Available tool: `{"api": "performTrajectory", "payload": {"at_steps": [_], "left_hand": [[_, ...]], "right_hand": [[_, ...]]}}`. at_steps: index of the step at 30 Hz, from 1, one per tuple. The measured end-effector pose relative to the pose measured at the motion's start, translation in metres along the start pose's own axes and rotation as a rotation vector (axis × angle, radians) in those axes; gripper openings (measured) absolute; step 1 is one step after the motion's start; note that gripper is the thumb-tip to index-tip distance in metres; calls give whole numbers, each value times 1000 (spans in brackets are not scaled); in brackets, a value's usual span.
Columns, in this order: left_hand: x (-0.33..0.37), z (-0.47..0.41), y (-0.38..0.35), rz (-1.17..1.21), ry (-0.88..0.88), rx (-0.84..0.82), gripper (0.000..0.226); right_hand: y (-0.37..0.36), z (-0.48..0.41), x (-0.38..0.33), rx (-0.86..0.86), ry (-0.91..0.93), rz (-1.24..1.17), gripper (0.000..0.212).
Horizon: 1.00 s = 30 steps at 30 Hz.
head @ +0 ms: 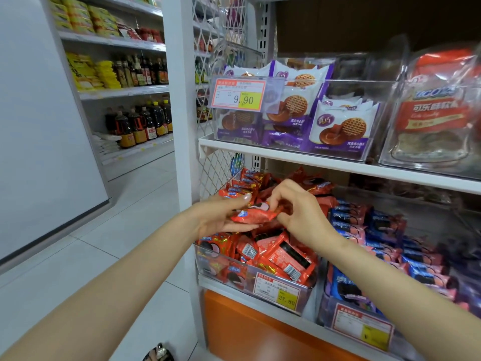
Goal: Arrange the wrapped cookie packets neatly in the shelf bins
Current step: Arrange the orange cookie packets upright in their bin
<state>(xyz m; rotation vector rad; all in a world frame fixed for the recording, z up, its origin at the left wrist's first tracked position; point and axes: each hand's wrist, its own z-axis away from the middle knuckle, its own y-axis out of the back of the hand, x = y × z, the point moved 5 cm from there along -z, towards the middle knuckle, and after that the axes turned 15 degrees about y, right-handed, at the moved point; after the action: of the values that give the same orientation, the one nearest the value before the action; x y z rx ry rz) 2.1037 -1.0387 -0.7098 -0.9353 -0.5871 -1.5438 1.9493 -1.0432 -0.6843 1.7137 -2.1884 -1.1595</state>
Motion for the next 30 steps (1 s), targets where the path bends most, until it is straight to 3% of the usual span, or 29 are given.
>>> {"api": "performTrajectory", "payload": {"at_steps": [3, 8, 11, 14, 16, 19, 21, 26, 28, 30], "left_hand": [[-1, -4, 3, 35, -91, 71, 1], [4, -4, 20, -60, -184, 197, 13], [6, 2, 19, -175, -240, 225, 22], [10, 8, 11, -301, -320, 231, 26], [10, 10, 3, -258, -380, 204, 28], [10, 11, -4, -66, -379, 121, 26], [8, 12, -7, -66, -349, 100, 28], [7, 17, -6, -117, -336, 118, 16], [7, 21, 0, -272, -332, 192, 27], [5, 30, 14, -470, -357, 404, 34]], "right_hand": [[-4, 5, -2, -83, 62, 12, 34], [6, 11, 0, -6, 78, 57, 31], [14, 11, -1, 53, -31, 25, 27], [5, 12, 2, -15, -256, -200, 33], [-2, 12, 2, -30, -346, -354, 38], [1, 9, 2, 105, -409, -500, 31], [5, 8, 1, 170, -444, -551, 29], [0, 9, 0, 93, -525, -620, 16], [1, 9, 2, 98, -540, -576, 10], [3, 7, 8, 104, -552, -465, 9]]}}
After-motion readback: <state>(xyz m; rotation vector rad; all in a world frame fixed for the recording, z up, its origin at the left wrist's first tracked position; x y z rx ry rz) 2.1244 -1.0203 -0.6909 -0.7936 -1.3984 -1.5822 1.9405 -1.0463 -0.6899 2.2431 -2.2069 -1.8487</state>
